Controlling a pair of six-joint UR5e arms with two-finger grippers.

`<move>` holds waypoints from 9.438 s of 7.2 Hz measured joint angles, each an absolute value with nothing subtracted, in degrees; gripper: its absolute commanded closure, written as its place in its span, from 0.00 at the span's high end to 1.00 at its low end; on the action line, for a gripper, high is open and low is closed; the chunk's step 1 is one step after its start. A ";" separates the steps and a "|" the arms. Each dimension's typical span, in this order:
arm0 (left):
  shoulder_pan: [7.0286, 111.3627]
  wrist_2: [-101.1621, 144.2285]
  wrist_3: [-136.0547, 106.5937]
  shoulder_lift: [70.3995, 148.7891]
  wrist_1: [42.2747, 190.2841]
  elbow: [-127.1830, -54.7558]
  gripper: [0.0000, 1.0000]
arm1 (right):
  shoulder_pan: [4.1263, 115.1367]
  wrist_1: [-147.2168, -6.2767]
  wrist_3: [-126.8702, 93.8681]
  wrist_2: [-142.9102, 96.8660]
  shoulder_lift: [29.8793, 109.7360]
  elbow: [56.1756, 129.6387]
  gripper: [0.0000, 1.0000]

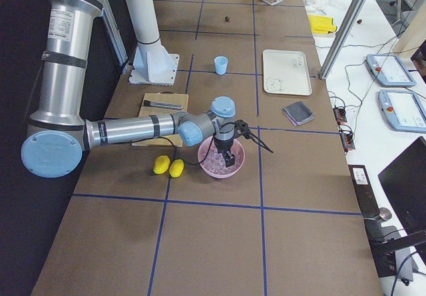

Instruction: Put ice and strawberries in cup

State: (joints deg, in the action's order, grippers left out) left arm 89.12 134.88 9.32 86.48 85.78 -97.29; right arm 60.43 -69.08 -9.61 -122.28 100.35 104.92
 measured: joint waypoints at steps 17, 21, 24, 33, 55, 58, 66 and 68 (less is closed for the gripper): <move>89.12 134.91 9.37 86.57 85.84 -98.10 1.00 | 59.16 -83.96 -39.22 -125.57 85.49 115.55 0.00; 89.12 134.88 9.33 86.47 85.82 -100.23 1.00 | 50.72 -100.28 -39.69 -122.88 67.61 118.49 0.00; 89.12 134.91 9.32 86.17 85.78 -101.38 1.00 | 43.82 -101.79 -46.52 -119.75 61.77 118.18 0.00; 89.12 134.91 9.32 85.89 85.69 -101.34 1.00 | 26.32 -103.09 -66.81 -104.43 40.70 100.43 0.00; 88.99 134.59 8.86 87.37 85.93 -102.81 1.00 | 76.57 -101.95 3.40 -129.19 78.27 103.16 1.00; 89.03 134.80 8.91 88.34 88.61 -102.96 1.00 | 86.31 -101.62 11.42 -129.99 90.72 102.88 1.00; 86.66 139.26 -6.05 87.60 90.60 -105.39 1.00 | 93.68 -101.60 13.94 -132.34 98.41 102.96 1.00; 79.77 134.77 -16.52 87.45 93.86 -106.59 1.00 | 93.68 -101.58 13.99 -132.36 98.77 103.04 1.00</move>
